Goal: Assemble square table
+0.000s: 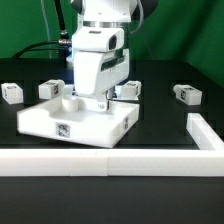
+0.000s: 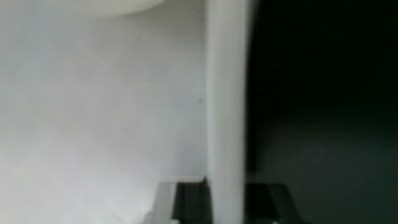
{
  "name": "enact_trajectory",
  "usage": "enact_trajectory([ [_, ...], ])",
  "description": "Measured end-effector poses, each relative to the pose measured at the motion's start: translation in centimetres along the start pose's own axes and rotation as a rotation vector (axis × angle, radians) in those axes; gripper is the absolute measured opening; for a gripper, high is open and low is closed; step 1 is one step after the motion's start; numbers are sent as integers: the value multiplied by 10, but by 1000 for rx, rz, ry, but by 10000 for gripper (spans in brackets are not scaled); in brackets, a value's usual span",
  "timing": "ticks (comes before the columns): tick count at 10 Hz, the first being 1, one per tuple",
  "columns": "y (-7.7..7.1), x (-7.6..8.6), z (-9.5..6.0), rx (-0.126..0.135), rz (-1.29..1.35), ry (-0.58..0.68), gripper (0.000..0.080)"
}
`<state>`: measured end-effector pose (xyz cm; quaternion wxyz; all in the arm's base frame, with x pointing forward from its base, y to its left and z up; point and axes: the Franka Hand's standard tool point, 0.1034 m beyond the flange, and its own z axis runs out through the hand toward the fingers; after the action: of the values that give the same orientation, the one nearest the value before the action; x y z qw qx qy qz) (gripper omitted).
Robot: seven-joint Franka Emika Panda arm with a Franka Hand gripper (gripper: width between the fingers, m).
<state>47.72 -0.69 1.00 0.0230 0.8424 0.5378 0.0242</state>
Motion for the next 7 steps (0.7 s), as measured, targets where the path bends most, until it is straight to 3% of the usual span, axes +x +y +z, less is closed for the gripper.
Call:
enact_trajectory([
  [6,0,2,0,-1,-4,1,58],
  [7,2,20,-1,-18,-110,5,58],
])
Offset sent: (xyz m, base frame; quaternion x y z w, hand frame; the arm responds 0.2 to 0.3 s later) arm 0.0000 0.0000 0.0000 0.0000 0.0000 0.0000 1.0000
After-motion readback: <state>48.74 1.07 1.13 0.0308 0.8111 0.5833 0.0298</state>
